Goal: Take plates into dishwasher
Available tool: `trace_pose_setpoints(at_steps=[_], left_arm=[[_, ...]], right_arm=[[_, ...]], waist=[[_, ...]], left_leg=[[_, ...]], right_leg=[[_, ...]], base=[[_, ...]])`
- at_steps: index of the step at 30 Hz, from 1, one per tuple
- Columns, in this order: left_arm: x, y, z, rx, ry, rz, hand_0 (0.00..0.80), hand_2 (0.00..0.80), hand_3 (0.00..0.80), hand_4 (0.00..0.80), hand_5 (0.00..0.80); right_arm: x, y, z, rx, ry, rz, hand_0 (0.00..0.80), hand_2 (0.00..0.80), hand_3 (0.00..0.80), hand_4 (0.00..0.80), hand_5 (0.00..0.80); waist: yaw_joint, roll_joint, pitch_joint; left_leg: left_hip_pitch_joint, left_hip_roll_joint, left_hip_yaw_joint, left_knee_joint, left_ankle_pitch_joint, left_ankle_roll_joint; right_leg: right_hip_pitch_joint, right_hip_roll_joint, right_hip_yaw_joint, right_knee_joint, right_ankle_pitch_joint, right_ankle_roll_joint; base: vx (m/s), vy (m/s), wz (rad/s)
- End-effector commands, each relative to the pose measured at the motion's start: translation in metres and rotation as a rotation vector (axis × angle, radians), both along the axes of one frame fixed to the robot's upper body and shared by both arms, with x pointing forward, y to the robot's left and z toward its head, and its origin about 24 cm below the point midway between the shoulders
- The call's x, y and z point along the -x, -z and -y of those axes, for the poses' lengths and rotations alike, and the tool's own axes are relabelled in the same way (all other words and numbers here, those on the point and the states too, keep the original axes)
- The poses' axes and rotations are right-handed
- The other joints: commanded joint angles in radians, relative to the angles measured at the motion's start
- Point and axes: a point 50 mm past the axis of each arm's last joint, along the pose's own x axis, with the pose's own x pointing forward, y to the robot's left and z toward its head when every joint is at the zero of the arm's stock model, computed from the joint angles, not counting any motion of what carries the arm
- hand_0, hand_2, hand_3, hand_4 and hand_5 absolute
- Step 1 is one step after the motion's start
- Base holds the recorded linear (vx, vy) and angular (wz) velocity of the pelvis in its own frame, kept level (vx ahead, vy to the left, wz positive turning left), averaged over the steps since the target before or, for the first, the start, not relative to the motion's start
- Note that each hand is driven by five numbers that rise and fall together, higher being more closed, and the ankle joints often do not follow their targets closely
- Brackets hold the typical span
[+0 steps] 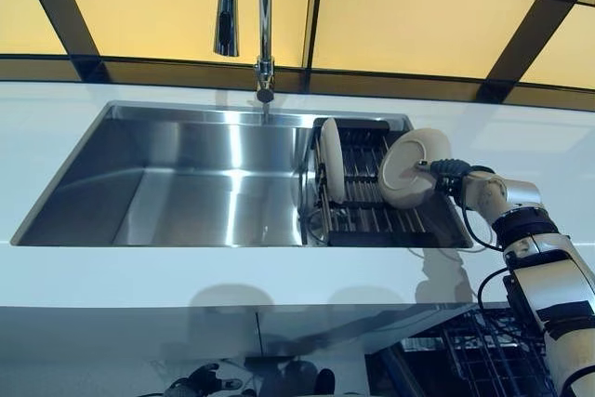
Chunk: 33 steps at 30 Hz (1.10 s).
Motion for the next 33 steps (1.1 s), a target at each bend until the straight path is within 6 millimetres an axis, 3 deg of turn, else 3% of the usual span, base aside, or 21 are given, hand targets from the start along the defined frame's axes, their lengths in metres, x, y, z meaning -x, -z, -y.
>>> trace_pose_setpoints(at_steps=[1, 4, 11, 19, 24, 33], left_arm=[[-0.026, -0.006, 0.000, -0.017, 0.048, 0.043, 0.000, 0.000, 0.000, 0.000, 0.000], [-0.025, -0.006, 0.000, -0.018, 0.049, 0.043, 0.000, 0.000, 0.000, 0.000, 0.000], [-0.026, -0.006, 0.001, -0.017, 0.049, 0.045, 0.000, 0.000, 0.000, 0.000, 0.000], [-0.022, -0.006, 0.001, -0.014, 0.037, 0.049, 0.000, 0.000, 0.000, 0.000, 0.000], [-0.016, -0.004, 0.000, -0.011, 0.029, 0.047, 0.000, 0.000, 0.000, 0.000, 0.000], [-0.007, -0.002, 0.001, -0.003, 0.010, 0.042, 0.000, 0.000, 0.000, 0.000, 0.000]], right_arm=[[-0.020, -0.044, -0.009, 0.068, -0.014, 0.119, 0.722, 0.722, 0.722, 0.722, 0.722], [-0.019, -0.046, -0.006, 0.079, -0.008, 0.135, 0.800, 0.800, 0.800, 0.800, 0.800], [-0.023, -0.058, -0.010, 0.116, 0.006, 0.231, 0.800, 0.800, 0.800, 0.800, 0.800], [-0.023, -0.101, -0.031, 0.139, 0.011, 0.550, 0.800, 0.800, 0.800, 0.800, 0.800], [-0.004, -0.136, -0.056, 0.157, -0.017, 0.875, 0.800, 0.800, 0.800, 0.800, 0.800], [0.036, -0.162, -0.074, 0.218, -0.050, 1.208, 0.800, 0.800, 0.800, 0.800, 0.800]], waist=[[0.020, -0.023, -0.014], [0.019, -0.023, -0.013], [0.016, -0.021, -0.011], [0.003, -0.017, -0.008], [-0.015, -0.012, -0.006], [-0.049, -0.008, -0.015]], left_leg=[[-0.041, -0.060, 0.037, -0.003, 0.005, 0.046], [-0.040, -0.060, 0.038, -0.003, 0.005, 0.046], [-0.040, -0.062, 0.040, -0.003, 0.005, 0.048], [-0.037, -0.064, 0.043, -0.002, 0.002, 0.049], [-0.037, -0.067, 0.049, 0.002, -0.003, 0.056], [-0.038, -0.070, 0.067, 0.005, -0.012, 0.067]], right_leg=[[0.067, -0.011, 0.020, 0.028, -0.071, 0.056], [0.067, -0.012, 0.021, 0.029, -0.072, 0.057], [0.064, -0.014, 0.024, 0.032, -0.071, 0.058], [0.060, -0.017, 0.029, 0.038, -0.070, 0.063], [0.051, -0.021, 0.044, 0.046, -0.070, 0.069], [0.030, -0.029, 0.069, 0.061, -0.068, 0.084]], base=[[0.000, 0.000, 0.00], [0.000, 0.000, 0.00], [0.000, 0.000, 0.00], [0.000, 0.000, 0.00], [-0.005, 0.007, 0.00], [-0.025, 0.048, -0.05]])
